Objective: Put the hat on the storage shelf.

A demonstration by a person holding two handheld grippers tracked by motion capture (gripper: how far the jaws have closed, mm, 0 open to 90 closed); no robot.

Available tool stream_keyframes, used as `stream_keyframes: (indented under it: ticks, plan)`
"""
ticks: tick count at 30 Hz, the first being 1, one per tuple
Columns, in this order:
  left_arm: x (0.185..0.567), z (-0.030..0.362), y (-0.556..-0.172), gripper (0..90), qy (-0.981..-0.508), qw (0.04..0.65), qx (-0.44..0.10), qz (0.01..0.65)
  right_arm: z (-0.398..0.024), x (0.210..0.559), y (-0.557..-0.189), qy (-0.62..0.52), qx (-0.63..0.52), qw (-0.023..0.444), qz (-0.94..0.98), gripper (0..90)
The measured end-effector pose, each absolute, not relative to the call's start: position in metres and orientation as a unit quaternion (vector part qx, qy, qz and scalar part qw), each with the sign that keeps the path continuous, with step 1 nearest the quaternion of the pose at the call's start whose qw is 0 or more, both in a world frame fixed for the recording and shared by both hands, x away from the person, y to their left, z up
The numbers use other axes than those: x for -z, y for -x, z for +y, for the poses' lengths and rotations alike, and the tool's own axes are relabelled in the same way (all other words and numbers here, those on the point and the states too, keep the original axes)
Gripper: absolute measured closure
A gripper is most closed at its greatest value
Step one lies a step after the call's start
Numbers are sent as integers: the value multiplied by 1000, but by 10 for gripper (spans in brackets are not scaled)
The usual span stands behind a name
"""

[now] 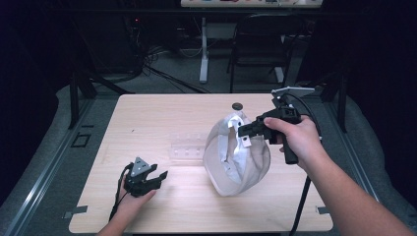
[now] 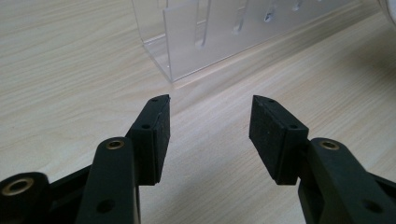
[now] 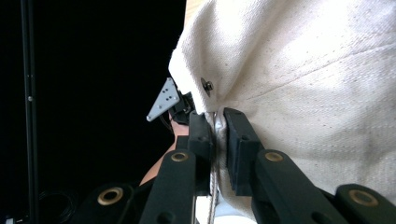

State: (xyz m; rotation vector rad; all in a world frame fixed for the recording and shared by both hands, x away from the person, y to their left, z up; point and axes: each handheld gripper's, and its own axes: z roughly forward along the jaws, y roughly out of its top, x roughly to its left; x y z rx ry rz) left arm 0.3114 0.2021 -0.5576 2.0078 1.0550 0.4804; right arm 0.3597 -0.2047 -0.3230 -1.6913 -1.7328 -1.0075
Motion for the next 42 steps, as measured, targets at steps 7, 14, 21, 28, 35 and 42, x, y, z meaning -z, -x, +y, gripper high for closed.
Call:
stream_keyframes:
  ticks: [7,14,21,28,35,42]
  plan:
    - [557,202,-312,482,-796,397,-186,417,-203,319,-365,621,381,259,-634,822]
    - [558,203,-312,472,-792,401,-188,420,-201,319,-370,617,393,272,-625,822]
    - [557,202,-311,459,-791,403,-188,419,-198,319,-375,616,409,278,-613,821]
    - [557,199,-309,454,-793,403,-192,414,-196,316,-383,616,424,277,-603,821]
    - [558,195,-308,454,-798,400,-194,407,-197,310,-393,624,438,265,-591,821]
    - [558,190,-307,453,-803,401,-194,397,-196,307,-405,630,451,257,-577,821]
